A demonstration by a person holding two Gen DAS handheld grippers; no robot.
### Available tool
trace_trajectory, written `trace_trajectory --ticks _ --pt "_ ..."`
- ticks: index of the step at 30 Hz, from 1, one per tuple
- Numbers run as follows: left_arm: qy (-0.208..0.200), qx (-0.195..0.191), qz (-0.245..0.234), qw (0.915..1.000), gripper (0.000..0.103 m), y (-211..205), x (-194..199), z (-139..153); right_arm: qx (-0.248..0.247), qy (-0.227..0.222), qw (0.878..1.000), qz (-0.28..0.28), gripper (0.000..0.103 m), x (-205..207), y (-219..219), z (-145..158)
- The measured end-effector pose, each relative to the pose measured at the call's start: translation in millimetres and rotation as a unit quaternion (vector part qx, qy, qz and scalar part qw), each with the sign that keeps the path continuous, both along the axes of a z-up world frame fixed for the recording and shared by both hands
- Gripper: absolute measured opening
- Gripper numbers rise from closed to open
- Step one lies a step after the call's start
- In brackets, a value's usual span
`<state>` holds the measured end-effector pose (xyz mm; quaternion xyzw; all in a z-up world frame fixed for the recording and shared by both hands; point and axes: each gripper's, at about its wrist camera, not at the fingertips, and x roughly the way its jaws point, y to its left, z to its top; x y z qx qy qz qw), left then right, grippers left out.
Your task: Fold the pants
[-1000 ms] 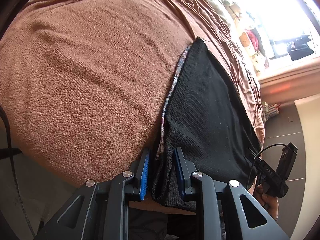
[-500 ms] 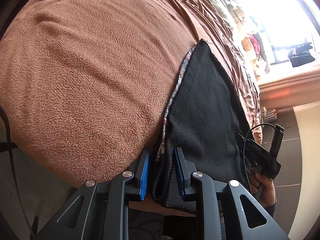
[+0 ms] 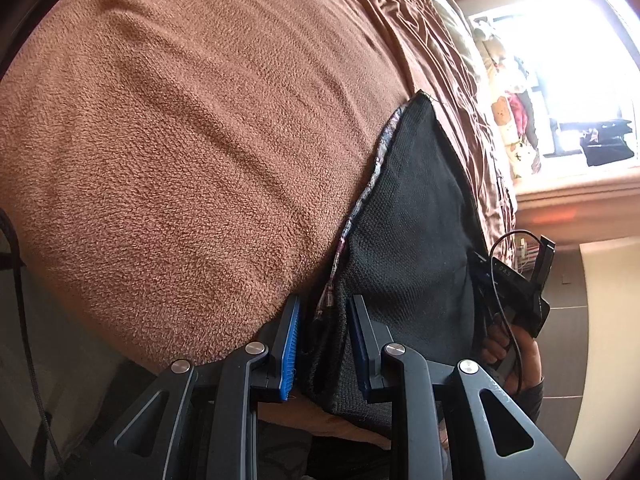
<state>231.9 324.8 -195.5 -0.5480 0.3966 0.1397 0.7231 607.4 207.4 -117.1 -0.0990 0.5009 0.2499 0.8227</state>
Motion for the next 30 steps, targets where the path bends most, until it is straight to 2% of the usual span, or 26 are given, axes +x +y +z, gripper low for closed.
trace_trajectory --ticks 5,6,9,12,14,17,26,30 --pt "0.001 0.000 0.000 1.0000 0.026 -3.0 -3.3 2.5 0.019 0.004 1.000 -0.003 0.034 18.7 9.0 2.3" --pt "0.002 -0.001 -0.001 1.0000 0.026 -3.3 -4.6 2.9 0.024 0.005 1.000 -0.005 0.030 20.5 6.3 4.3" --pt "0.001 -0.002 -0.006 1.0000 0.026 -3.7 -4.8 3.2 0.041 0.010 0.999 -0.005 0.030 18.9 -1.3 12.7" --pt "-0.009 -0.010 -0.008 0.9999 0.031 -6.4 -10.7 2.6 0.054 0.006 0.999 0.006 0.030 4.2 -13.5 20.6" --pt "-0.023 -0.020 -0.007 0.9995 0.041 -7.7 -14.3 2.4 0.062 0.008 0.998 0.012 0.030 -7.2 -21.0 23.8" --pt "-0.035 -0.016 -0.008 0.9992 0.046 -9.3 -16.7 3.7 0.078 0.010 0.997 0.025 0.030 -25.9 -33.5 28.7" --pt "-0.064 -0.064 -0.010 0.9958 0.047 -20.9 -13.4 -4.8 0.095 0.008 0.994 0.061 0.030 -79.1 -78.2 37.7" --pt "-0.073 -0.062 -0.003 0.9954 0.047 -22.2 -8.2 -6.1 0.099 0.016 0.993 0.056 0.029 -94.6 -96.4 34.6"
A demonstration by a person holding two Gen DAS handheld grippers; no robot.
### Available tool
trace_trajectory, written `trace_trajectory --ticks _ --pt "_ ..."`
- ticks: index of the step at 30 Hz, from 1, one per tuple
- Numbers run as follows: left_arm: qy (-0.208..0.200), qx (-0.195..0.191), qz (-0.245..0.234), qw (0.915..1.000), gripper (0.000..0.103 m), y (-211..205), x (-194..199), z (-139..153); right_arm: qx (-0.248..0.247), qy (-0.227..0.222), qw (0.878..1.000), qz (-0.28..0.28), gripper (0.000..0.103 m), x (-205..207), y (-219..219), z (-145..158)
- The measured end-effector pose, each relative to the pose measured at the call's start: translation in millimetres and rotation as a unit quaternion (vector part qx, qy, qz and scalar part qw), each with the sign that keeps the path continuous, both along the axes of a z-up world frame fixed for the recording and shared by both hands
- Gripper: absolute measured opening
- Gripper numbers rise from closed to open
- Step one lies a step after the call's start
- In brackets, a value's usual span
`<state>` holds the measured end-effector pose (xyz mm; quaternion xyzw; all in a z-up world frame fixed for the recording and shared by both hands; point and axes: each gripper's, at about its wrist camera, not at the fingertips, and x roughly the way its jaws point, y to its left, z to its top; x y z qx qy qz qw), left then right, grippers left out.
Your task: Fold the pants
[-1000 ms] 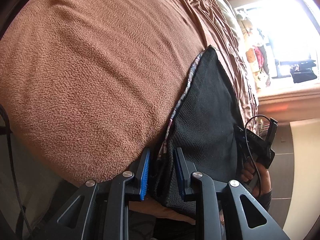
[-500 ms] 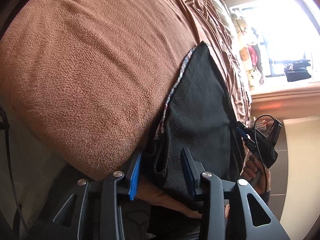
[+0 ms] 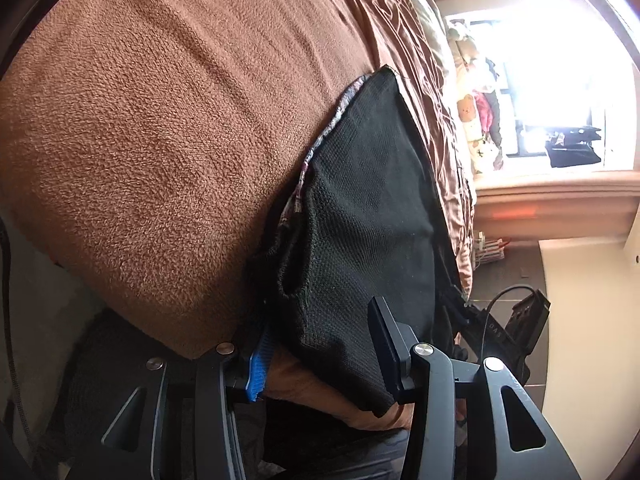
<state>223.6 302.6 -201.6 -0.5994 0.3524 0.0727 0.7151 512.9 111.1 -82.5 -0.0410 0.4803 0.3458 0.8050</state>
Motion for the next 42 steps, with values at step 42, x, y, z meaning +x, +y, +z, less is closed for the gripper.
trace_trajectory --ticks 42 --pt "-0.007 0.035 0.050 0.9981 0.006 -3.2 -15.4 -0.4 0.000 -0.002 1.000 0.007 0.012 -58.6 -30.4 -3.5"
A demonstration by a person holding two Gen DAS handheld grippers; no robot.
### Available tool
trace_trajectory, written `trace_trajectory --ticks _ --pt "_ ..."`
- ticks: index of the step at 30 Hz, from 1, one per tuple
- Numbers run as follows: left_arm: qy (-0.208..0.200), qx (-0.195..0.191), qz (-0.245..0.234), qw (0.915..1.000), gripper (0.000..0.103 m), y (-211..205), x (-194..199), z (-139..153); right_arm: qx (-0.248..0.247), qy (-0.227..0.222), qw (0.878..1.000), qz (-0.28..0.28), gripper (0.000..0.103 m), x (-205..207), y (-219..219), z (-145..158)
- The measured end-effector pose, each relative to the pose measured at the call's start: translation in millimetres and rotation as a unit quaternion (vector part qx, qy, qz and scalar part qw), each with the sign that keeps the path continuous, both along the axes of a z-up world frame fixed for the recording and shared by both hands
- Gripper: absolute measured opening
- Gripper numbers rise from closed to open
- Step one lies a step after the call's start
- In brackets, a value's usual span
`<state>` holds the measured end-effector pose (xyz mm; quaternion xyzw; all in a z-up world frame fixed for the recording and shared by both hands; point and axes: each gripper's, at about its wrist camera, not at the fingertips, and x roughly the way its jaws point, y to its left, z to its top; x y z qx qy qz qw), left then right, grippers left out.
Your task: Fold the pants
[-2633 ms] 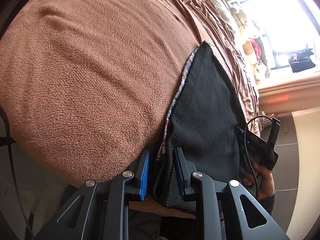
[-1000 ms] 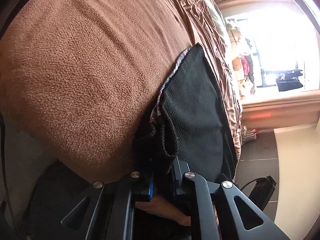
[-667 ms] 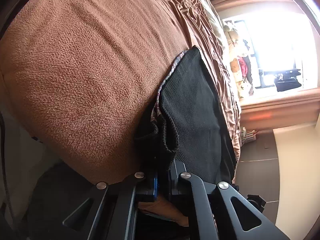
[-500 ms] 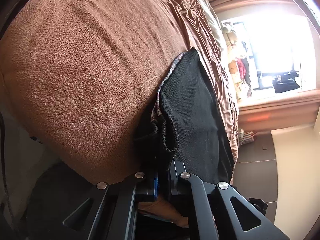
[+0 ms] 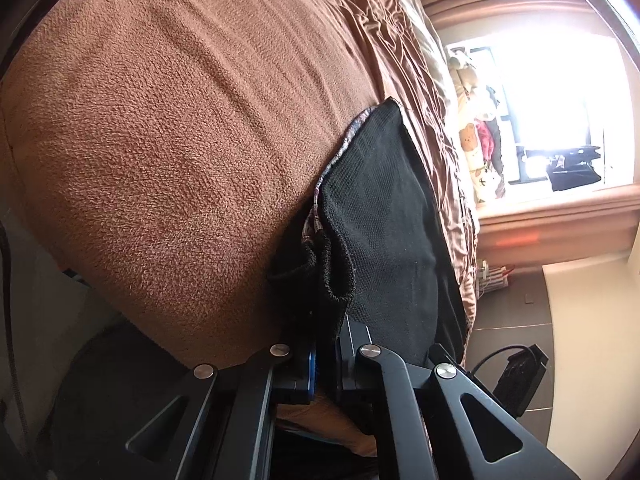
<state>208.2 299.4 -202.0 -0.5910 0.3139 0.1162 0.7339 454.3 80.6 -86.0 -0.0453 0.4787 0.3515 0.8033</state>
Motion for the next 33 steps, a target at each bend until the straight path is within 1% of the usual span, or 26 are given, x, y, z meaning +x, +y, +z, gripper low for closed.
trace_trajectory --ticks 4,7,8,9,12,13,16,22,26,30,33 --pt "-0.004 -0.006 0.002 1.0000 0.006 0.6 -0.4 -3.5 -0.007 0.002 1.000 -0.027 0.012 14.6 16.5 -13.2" --pt "-0.004 -0.019 0.003 0.9998 0.006 1.1 -1.9 -9.8 -0.013 0.015 0.999 -0.037 0.011 28.4 22.7 -22.4" --pt "-0.004 -0.022 0.002 0.9997 0.006 1.7 -2.1 -11.0 -0.014 0.019 0.999 -0.040 0.009 30.7 24.3 -25.0" --pt "-0.004 -0.024 0.001 0.9997 0.006 2.5 -1.7 -11.1 -0.013 0.022 0.999 -0.043 0.009 32.2 27.3 -25.2" --pt "-0.004 -0.022 -0.001 0.9998 0.006 3.2 -0.1 -7.7 -0.008 0.023 0.999 -0.042 0.009 23.6 27.0 -24.2" --pt "-0.004 -0.018 -0.002 0.9998 0.006 3.0 0.3 -6.0 -0.006 0.026 0.999 -0.039 0.009 24.4 27.3 -25.6" --pt "-0.013 -0.005 -0.003 0.9999 0.006 0.5 1.0 1.5 -0.007 0.027 0.999 -0.027 0.009 8.8 24.9 -28.2" --pt "-0.055 0.037 -0.024 0.9975 0.006 -5.7 12.5 37.9 0.004 0.037 0.999 -0.009 0.009 -14.6 17.6 -34.6" --pt "-0.082 0.059 -0.036 0.9943 0.006 -10.0 27.7 67.3 0.017 0.046 0.999 -0.013 0.009 -20.0 12.2 -36.4" --pt "-0.107 0.081 -0.053 0.9895 0.006 -18.1 46.2 95.3 0.031 0.078 0.996 -0.017 0.009 -22.1 3.0 -37.6" --pt "-0.121 0.094 -0.067 0.9859 0.006 -25.7 60.3 112.9 0.037 0.094 0.995 -0.013 0.009 -23.6 -7.7 -37.5"
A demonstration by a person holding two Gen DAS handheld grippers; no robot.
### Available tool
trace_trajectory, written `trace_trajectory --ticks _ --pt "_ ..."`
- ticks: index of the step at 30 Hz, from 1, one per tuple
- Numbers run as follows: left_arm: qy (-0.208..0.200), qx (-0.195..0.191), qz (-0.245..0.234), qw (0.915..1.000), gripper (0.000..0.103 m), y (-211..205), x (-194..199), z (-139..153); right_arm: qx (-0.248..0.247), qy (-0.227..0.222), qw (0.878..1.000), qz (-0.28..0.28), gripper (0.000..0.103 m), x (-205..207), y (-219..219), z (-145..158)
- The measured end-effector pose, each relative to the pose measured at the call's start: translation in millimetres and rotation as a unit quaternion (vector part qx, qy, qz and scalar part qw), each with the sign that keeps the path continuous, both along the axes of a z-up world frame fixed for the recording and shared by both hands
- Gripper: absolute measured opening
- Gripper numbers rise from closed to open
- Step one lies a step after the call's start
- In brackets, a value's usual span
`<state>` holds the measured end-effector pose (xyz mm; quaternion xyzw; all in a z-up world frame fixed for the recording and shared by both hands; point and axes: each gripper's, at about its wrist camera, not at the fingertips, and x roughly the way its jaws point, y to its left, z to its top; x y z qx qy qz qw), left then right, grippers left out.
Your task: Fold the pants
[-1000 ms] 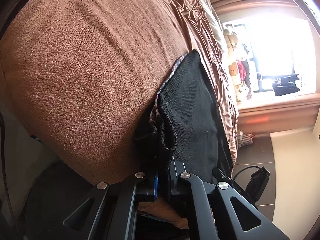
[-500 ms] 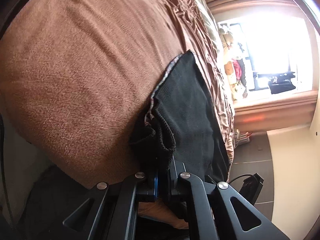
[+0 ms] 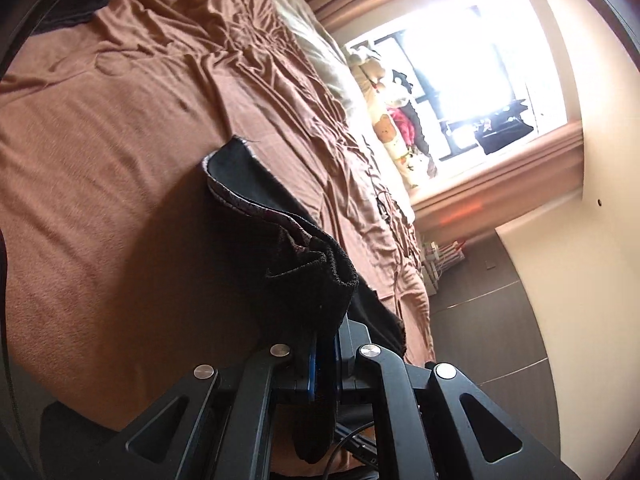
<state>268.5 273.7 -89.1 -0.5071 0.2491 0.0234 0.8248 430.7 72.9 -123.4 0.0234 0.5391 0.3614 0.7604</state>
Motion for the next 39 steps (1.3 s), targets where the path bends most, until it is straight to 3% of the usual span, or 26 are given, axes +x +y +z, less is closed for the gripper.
trace_trajectory --ticks 11,13,15,18,31,39 --pt "-0.034 0.045 -0.060 0.9966 0.006 -36.8 59.5 52.5 0.064 -0.036 0.997 -0.036 0.011 10.5 -67.5 41.6" --pt "-0.036 0.052 -0.073 0.9953 0.006 -45.0 70.8 59.1 0.062 -0.045 0.996 -0.046 0.020 12.7 -79.2 45.9" --pt "-0.038 0.056 -0.087 0.9939 0.006 -54.9 81.7 63.6 0.070 -0.053 0.995 -0.054 0.038 10.9 -90.8 49.4" --pt "-0.041 0.063 -0.108 0.9913 0.006 -69.8 99.1 69.8 0.085 -0.063 0.992 -0.071 0.051 11.3 -109.3 54.4" --pt "-0.033 0.068 -0.209 0.9749 0.006 -158.4 173.6 65.7 0.124 -0.070 0.980 -0.140 0.051 -9.7 -204.5 60.1" --pt "-0.012 0.052 -0.277 0.9595 0.006 -222.6 205.0 35.9 0.127 -0.069 0.974 -0.175 0.051 -16.1 -240.3 61.3"
